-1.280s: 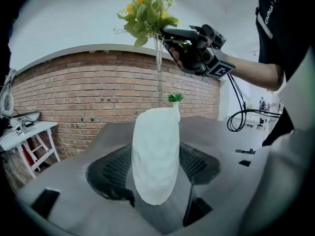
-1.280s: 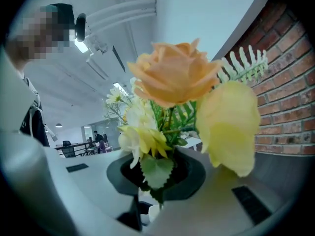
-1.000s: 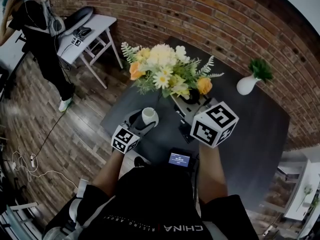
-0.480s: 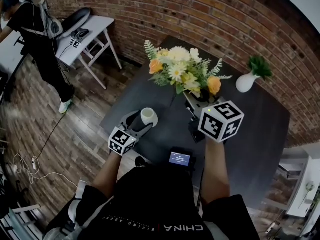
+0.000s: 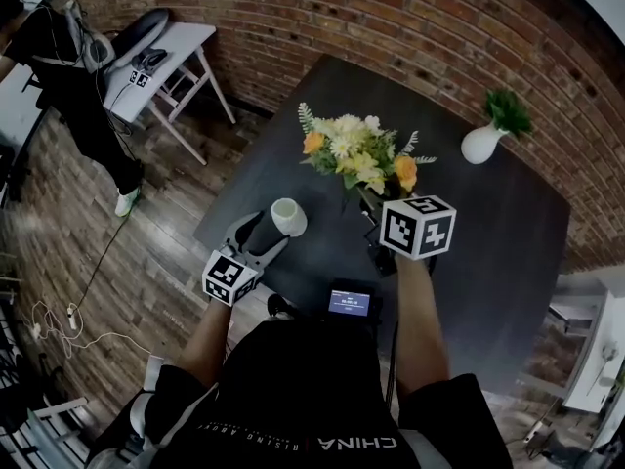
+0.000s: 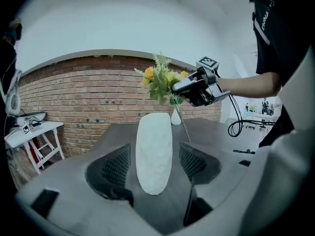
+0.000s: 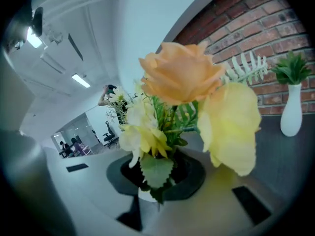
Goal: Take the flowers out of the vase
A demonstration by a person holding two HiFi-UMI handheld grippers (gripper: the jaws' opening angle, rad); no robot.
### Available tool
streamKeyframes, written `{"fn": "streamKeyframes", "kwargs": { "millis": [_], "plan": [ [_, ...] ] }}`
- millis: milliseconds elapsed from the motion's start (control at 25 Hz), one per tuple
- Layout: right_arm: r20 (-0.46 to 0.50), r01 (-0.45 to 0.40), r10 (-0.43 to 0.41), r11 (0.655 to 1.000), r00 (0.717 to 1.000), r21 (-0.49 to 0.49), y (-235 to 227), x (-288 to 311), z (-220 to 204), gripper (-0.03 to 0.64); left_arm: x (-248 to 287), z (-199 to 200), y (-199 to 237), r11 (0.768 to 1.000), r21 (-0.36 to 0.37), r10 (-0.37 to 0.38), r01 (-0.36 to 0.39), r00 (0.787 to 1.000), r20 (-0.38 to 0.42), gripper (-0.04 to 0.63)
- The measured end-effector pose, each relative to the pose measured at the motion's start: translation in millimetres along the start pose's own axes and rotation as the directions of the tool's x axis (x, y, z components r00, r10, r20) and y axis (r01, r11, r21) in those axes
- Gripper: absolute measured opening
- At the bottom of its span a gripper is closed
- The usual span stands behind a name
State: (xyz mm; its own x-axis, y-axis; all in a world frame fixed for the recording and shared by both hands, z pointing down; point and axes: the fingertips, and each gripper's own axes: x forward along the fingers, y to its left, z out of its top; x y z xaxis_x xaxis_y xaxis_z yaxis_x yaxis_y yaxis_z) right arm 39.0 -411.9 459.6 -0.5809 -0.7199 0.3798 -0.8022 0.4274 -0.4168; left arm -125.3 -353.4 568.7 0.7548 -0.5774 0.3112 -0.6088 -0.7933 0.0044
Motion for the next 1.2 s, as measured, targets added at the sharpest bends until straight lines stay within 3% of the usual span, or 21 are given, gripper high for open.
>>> {"fn": "streamKeyframes", "kwargs": {
  "millis": [320, 520, 560, 800, 1200],
  "plan": [
    [-0.152, 0.060, -0.041, 0.991, 0.988, 0.122, -39, 12, -70, 0.064, -24, -17, -2, 0.999, -0.014, 0.052, -0.053, 0.998, -0.026, 0.296],
    [-0.218, 0.089, -0.061, 0.989, 0.974, 0.120, -54, 22, -111, 0.063, -26, -29, -12, 0.998, -0.036, 0.054, -0.055, 0.998, -0.042, 0.295],
    [-0.227, 0.100, -0.072, 0.988, 0.971, 0.115, -59, 24, -118, 0.064, -25, -30, -15, 0.998, -0.039, 0.053, -0.055, 0.998, -0.044, 0.263],
    [-0.250, 0.151, -0.120, 0.983, 0.961, 0.109, -81, 35, -152, 0.063, -18, -37, -34, 0.996, -0.073, 0.049, -0.052, 0.998, -0.049, 0.227],
    [-0.252, 0.200, -0.163, 0.971, 0.954, 0.130, -119, 46, -180, 0.064, 4, -45, -72, 0.996, -0.088, 0.002, -0.010, 0.996, -0.087, 0.227]
  ]
}}
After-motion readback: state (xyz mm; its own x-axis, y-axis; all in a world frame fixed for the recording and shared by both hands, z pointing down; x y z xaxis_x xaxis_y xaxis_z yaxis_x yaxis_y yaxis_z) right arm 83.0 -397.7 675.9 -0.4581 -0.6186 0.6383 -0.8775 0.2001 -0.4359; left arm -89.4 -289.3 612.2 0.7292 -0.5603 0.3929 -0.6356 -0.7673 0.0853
